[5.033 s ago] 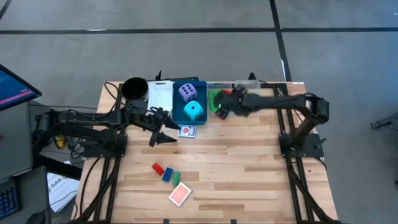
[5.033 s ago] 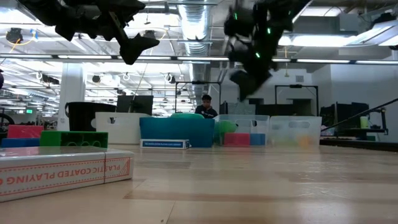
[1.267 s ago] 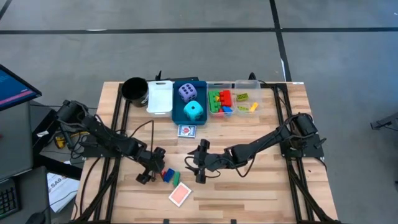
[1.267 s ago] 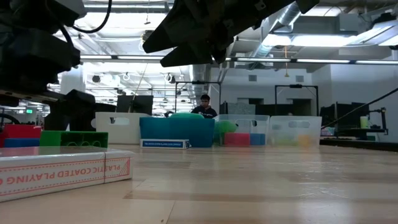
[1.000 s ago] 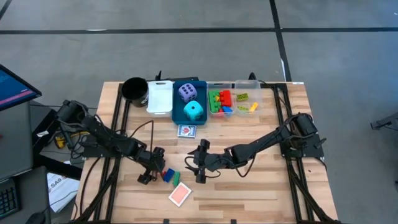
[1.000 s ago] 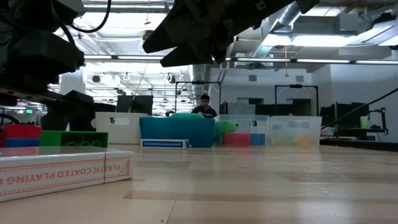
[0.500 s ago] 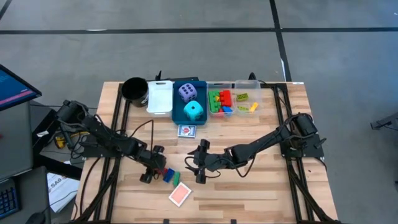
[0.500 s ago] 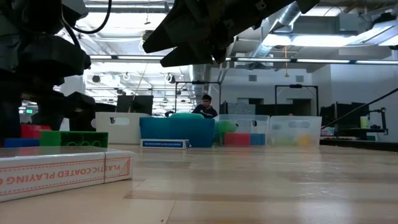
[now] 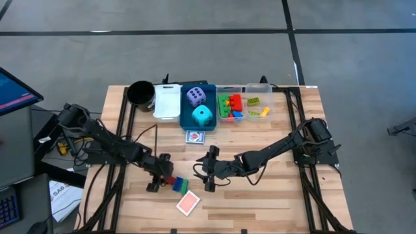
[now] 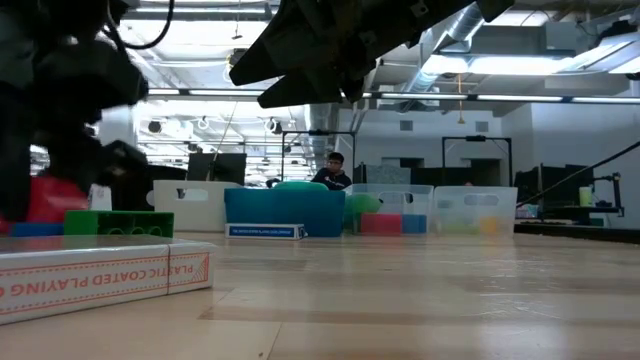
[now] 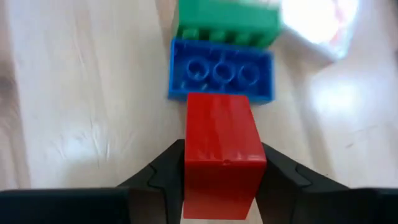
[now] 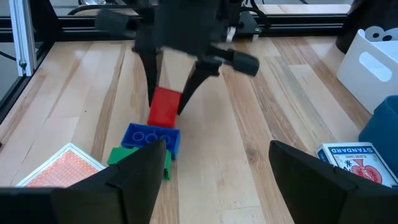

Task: Pick & Place Toys
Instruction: Put the orange triangle blocks into the right transparent bin

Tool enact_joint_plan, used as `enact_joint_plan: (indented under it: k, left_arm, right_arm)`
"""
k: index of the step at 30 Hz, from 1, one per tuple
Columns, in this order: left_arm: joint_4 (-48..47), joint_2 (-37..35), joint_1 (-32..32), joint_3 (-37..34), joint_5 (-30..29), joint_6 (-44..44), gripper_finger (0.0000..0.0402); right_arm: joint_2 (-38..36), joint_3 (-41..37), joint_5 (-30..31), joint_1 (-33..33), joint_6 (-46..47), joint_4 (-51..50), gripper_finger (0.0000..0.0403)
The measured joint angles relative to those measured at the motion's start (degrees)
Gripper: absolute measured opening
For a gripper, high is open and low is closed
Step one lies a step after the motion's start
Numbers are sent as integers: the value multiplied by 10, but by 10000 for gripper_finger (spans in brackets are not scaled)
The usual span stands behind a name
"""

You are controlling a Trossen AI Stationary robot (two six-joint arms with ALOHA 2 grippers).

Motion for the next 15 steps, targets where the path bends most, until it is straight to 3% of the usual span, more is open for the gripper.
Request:
enact_joint_plan:
  k: [9, 15]
  left_arm:
    - [-2, -175, 81, 0, -17, 0, 136]
    - [9, -232, 153, 0, 11, -33, 136]
  right_arm:
    - [0, 0, 3, -1, -45, 16, 282]
    - [0, 0, 20, 0, -131, 64, 282]
